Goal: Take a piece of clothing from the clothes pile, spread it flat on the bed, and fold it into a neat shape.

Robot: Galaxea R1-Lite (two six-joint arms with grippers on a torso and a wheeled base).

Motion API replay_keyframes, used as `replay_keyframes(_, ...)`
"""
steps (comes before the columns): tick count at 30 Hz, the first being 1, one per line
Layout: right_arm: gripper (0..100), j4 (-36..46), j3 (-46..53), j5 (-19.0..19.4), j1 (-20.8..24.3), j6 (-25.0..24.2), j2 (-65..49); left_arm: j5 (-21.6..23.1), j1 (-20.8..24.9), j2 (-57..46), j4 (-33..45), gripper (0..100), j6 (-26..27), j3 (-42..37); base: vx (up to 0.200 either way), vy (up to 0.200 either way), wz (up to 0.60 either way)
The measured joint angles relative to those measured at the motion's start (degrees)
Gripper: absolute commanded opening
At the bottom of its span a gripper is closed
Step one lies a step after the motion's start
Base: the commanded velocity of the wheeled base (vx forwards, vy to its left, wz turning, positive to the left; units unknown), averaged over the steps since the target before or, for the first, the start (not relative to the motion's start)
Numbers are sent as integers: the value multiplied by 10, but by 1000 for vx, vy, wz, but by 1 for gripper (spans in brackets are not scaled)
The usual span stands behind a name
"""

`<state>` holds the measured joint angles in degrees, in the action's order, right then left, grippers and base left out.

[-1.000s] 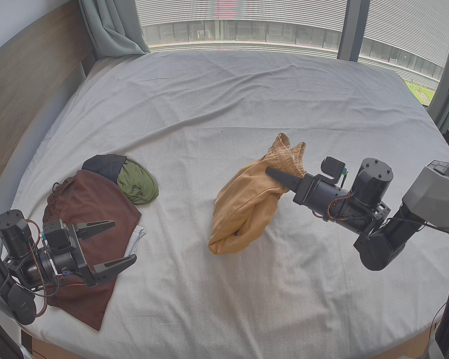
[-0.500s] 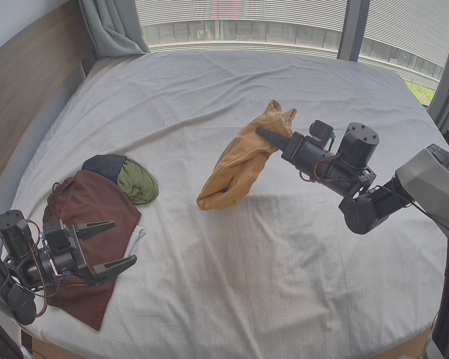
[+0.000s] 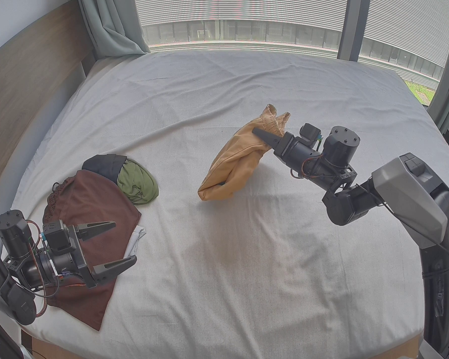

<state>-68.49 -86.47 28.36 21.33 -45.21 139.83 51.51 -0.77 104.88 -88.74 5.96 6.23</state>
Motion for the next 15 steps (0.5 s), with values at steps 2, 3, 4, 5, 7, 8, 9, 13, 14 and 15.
replay_keyframes(2, 0, 0, -9, 0, -6, -1, 16, 4, -1, 0, 0, 100, 0, 0, 0, 0, 0)
replay_keyframes(3, 0, 0, -11, 0, -9, -2, 21, 4, -1, 0, 0, 100, 0, 0, 0, 0, 0)
replay_keyframes(4, 0, 0, -13, 0, -11, -2, 26, 4, -1, 0, 0, 100, 0, 0, 0, 0, 0)
replay_keyframes(5, 0, 1, -15, 0, -12, -2, 29, 4, -1, 0, 0, 100, 0, 0, 0, 0, 0)
replay_keyframes(7, 0, 3, -18, 1, -13, -2, 33, 4, -1, 0, 0, 100, 0, 0, 0, 0, 0)
replay_keyframes(8, 0, 4, -21, 2, -13, -2, 34, 4, -1, 0, 0, 100, 0, 0, 0, 0, 0)
replay_keyframes(9, 0, 5, -24, 2, -14, -2, 35, 4, -1, 0, 0, 100, 0, 0, 0, 0, 0)
replay_keyframes(13, 0, 19, -51, 2, -15, -2, 38, 4, 0, 0, 0, 100, 0, 0, 0, 0, 0)
replay_keyframes(14, 0, 23, -60, 2, -14, -2, 39, 4, 0, 0, 0, 100, 0, -1, 0, 0, 0)
replay_keyframes(15, 0, 27, -69, 3, -14, -3, 40, 4, 0, 0, 0, 100, 0, -1, 0, 0, 0)
